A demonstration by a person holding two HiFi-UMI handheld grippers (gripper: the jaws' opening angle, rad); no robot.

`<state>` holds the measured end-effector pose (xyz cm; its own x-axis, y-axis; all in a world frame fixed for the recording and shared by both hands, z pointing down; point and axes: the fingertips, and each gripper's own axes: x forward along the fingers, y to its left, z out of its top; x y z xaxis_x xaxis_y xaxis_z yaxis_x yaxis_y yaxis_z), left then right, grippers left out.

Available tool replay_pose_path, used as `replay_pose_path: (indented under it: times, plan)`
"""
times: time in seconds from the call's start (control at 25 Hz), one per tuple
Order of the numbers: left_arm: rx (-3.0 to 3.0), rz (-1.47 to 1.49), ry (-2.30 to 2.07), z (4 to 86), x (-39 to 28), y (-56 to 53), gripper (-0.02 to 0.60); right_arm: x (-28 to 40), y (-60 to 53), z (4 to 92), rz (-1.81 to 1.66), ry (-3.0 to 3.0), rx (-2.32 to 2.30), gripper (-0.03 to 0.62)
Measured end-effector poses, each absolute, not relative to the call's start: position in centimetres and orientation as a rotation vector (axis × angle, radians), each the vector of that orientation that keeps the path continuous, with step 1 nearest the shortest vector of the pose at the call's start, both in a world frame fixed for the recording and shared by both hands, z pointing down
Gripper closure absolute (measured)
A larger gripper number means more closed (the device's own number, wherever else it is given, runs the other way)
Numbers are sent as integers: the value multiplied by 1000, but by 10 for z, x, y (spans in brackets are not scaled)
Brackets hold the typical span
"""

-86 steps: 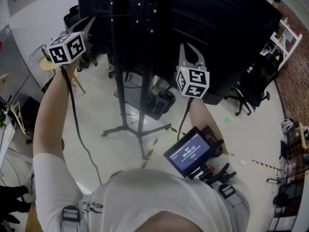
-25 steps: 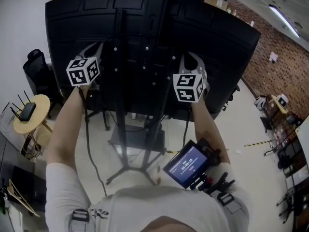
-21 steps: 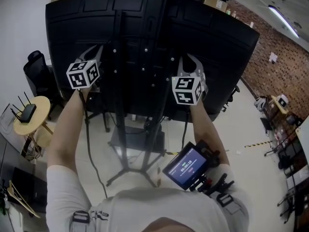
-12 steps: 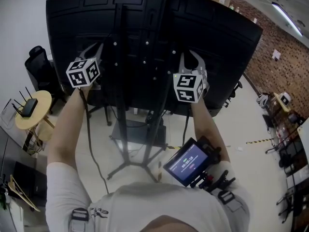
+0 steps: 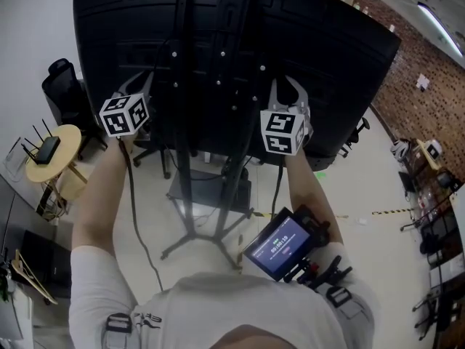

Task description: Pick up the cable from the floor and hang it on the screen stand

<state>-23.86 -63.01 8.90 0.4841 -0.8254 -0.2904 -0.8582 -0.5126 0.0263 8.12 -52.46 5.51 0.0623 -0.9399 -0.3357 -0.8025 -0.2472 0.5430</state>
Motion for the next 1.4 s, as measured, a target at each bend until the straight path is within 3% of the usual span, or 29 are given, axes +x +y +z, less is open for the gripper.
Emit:
replay_pose_path:
  times: [0.72, 1.12, 1.4]
  plan:
    - [-2436, 299, 1798, 145, -210, -505, 541, 88, -469, 107, -918, -2194, 1904, 536]
    - [-2353, 211, 1926, 210, -154, -363, 555, 95, -392, 187, -683, -2523, 1678, 562]
    - [-2319, 207, 2003, 231, -158, -314, 569, 64, -374, 231, -457, -2683, 1528, 574]
